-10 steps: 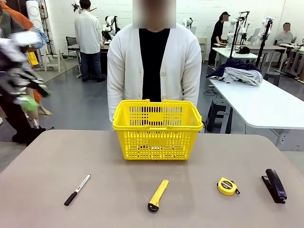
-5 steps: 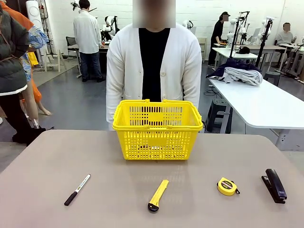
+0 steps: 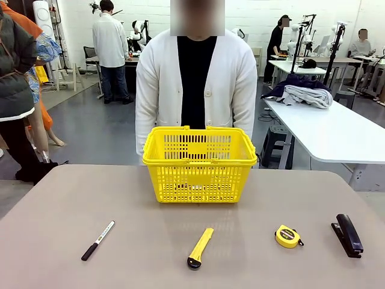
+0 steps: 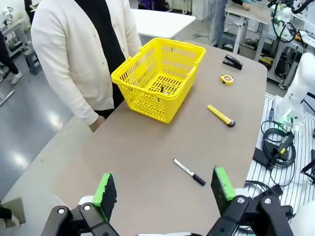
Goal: Place the items the person wants into the basket.
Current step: Pick up the item the person points to and place it in the Market Basket.
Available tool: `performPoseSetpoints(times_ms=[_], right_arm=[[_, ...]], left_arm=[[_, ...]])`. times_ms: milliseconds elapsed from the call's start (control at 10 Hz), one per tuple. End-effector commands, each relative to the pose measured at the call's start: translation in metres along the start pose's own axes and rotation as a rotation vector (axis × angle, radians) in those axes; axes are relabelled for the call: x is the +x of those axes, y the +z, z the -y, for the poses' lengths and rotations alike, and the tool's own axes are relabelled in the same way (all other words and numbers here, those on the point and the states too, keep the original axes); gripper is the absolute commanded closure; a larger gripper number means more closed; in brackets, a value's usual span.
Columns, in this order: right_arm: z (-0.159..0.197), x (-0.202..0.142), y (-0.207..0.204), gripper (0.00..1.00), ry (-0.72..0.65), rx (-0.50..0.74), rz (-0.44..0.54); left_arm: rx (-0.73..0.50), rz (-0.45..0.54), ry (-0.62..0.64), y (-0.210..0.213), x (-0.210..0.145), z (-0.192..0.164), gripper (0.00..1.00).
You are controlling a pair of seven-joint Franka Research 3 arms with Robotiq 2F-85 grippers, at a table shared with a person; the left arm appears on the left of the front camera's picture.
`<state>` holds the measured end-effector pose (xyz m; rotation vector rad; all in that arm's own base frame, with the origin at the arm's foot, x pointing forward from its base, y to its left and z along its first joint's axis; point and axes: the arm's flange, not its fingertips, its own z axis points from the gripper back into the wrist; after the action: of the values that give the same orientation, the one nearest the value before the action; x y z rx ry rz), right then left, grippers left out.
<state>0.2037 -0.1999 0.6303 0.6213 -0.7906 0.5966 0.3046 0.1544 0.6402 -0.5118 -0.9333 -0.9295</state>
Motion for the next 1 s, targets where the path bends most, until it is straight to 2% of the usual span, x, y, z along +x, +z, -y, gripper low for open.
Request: performPoseSetpoints(times_ms=[0, 900], right_arm=[[0.0002, 0.0018, -0.0008, 0.00, 0.014, 0.018, 0.024], [0.0002, 0.0018, -0.0008, 0.00, 0.014, 0.018, 0.024]], left_arm=[[-0.007, 0.014, -0.003, 0.0081, 0.0006, 0.0004, 0.00], [-0.007, 0.014, -0.003, 0.0081, 0.0006, 0.0004, 0.00]])
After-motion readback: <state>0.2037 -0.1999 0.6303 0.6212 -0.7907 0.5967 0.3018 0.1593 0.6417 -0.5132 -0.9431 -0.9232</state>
